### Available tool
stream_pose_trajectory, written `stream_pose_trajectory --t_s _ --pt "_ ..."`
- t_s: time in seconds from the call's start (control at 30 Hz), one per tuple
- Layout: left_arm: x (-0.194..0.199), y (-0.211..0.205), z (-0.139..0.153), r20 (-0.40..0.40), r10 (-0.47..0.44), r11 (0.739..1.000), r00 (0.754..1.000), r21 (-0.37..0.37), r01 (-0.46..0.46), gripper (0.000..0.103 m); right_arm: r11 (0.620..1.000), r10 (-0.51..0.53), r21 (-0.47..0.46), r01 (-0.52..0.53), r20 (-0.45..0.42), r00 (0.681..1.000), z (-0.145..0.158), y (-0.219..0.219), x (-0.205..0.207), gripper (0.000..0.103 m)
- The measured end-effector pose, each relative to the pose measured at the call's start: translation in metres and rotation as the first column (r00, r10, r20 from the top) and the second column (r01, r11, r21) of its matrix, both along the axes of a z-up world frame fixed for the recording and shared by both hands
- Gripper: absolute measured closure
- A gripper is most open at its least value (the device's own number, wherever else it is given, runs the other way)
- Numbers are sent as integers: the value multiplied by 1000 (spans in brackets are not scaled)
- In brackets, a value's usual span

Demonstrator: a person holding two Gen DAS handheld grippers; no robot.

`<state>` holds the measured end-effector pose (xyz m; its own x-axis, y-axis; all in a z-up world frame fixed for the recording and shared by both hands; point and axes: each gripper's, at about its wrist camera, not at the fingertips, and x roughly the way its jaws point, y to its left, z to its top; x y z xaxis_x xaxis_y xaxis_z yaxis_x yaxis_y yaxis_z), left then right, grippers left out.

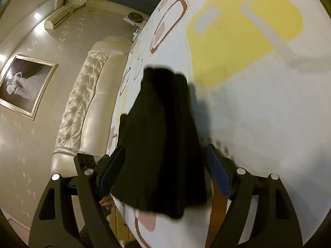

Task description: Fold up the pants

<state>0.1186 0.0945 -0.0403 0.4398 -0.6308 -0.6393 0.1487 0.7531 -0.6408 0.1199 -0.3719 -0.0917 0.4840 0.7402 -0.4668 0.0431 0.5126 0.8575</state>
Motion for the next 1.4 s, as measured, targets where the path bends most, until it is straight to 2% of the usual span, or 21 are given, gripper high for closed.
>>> stream_pose_trajectory --t_s 0.1,0.17,0.27,0.33,0.4,0.43,0.47,0.5,0.57,0.67,0.93,1.13,1.4 --pt "-19 -2 -10 -49 3 1000 999 -26 -4 26 1000 8 15 -7 -3 1000 -2 5 -18 23" --pt "-27 -4 -20 -92 6 997 996 -70 -13 26 1000 6 10 -6 2 1000 -1 8 -25 21" --pt "-30 -9 -24 -98 17 996 995 -90 -26 26 1000 -10 17 10 5 1000 -2 11 -29 20" --pt "-27 -16 -25 -107 4 991 994 -129 -18 26 1000 -7 15 7 2 1000 -2 15 -29 19" --pt "-29 -24 -26 -109 4 993 994 -117 -17 30 1000 3 -4 -3 -1 1000 -2 19 -29 20" --pt "-28 -28 -26 -110 10 996 994 -92 -20 40 1000 12 -18 -12 -3 1000 -1 23 -28 25" --pt "-27 -30 -27 -114 19 997 993 -74 -28 44 999 20 -46 -20 -12 1000 -1 27 -26 34" --pt "-26 -28 -28 -117 27 996 993 -78 -37 47 998 26 -65 -28 -29 999 -4 31 -24 53" --pt "-27 -23 -28 -130 36 993 991 -105 -50 63 998 18 -54 -20 -44 999 -10 32 -25 60" --pt "-30 -23 -20 -110 24 996 994 -88 -34 71 1000 6 -16 -6 -29 1000 -5 29 -30 65" --pt "-41 -20 -10 -115 39 997 993 -64 -47 73 1000 8 14 -8 1 1000 11 29 -46 67" --pt "-52 -21 -17 -109 33 997 994 -63 -40 72 999 7 36 -7 -16 1000 1 27 -63 67" --pt "-46 -16 -28 -99 27 996 995 -83 -35 70 999 0 42 2 -34 999 -16 27 -66 67"
